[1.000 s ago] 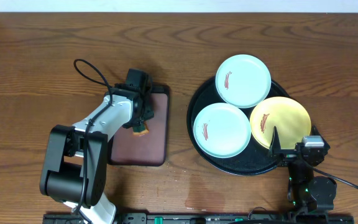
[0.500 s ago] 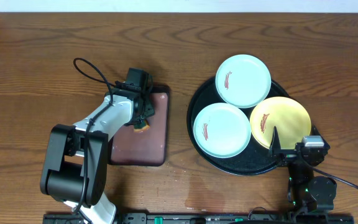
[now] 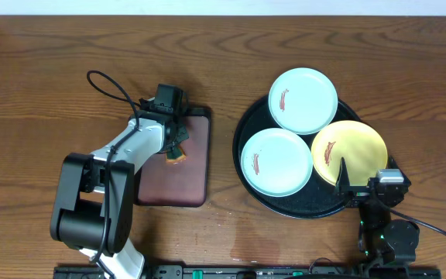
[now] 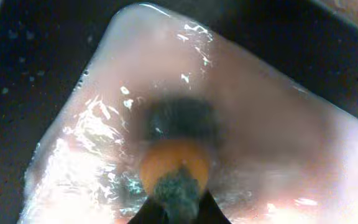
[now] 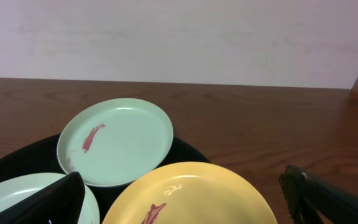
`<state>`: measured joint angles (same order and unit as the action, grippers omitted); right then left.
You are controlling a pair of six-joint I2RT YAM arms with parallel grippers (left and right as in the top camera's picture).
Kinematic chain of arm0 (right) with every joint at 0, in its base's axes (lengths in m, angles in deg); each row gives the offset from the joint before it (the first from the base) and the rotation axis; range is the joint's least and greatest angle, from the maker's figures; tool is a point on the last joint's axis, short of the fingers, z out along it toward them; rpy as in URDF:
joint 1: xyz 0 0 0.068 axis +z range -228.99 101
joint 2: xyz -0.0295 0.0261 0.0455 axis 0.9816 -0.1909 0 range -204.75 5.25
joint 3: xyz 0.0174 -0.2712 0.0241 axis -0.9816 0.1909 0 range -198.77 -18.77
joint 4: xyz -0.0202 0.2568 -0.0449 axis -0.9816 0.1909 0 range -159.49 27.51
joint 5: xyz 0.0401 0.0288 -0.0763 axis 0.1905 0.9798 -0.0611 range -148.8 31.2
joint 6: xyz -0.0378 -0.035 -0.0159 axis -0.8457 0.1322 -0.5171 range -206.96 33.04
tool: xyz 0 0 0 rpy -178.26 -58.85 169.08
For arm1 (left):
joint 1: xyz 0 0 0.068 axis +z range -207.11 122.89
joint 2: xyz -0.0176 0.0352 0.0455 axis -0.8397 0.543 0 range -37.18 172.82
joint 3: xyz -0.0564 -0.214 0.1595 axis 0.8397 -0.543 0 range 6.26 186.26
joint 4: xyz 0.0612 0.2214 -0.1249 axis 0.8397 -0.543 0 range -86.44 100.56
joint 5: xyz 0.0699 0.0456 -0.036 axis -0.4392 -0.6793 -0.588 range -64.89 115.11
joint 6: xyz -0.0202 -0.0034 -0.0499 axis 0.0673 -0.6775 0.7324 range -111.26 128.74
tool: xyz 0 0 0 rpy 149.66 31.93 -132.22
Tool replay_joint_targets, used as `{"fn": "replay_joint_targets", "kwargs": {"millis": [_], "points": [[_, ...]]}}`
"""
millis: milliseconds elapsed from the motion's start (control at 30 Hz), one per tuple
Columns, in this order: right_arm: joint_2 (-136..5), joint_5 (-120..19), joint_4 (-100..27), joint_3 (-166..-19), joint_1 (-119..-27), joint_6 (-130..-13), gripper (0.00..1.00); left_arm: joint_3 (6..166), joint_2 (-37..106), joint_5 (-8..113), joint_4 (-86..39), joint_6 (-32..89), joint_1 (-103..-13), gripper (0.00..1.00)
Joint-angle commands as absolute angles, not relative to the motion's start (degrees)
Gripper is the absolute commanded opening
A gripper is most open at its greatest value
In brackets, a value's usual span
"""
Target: Clean dirty plates on tray and stack at the side
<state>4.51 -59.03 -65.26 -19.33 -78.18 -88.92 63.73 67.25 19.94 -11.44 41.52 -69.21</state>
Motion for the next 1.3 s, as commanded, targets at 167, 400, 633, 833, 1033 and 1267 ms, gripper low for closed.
{"fn": "replay_joint_targets", "kwargs": {"millis": [167, 400, 633, 833, 1033, 1267], "points": [[4.71, -59.40, -65.24, -19.08, -78.37, -89.38, 0.99, 61.80, 69.54, 22.96, -16.84, 41.63, -69.30, 0.73], [4.71, -59.40, -65.21, -19.08, -78.37, -89.38, 0.99, 63.29, 63.75, 23.15, -24.84, 41.63, -69.30, 0.80], [4.71, -59.40, -65.21, -19.08, -78.37, -89.38, 0.99, 63.23, 62.48, 23.11, -24.25, 41.63, -69.30, 0.72], [4.71, -59.40, -65.21, -19.08, -78.37, -89.38, 0.99, 63.12, 62.48, 23.11, -22.02, 41.01, -69.30, 0.64], [4.71, -59.40, -65.21, -19.08, -78.37, -89.38, 0.99, 62.24, 62.61, 23.15, -20.10, 36.60, -69.30, 0.60], [4.71, -59.40, -65.21, -19.08, -78.37, -89.38, 0.99, 61.98, 62.63, 25.10, -20.78, 36.62, -69.30, 0.40]]}}
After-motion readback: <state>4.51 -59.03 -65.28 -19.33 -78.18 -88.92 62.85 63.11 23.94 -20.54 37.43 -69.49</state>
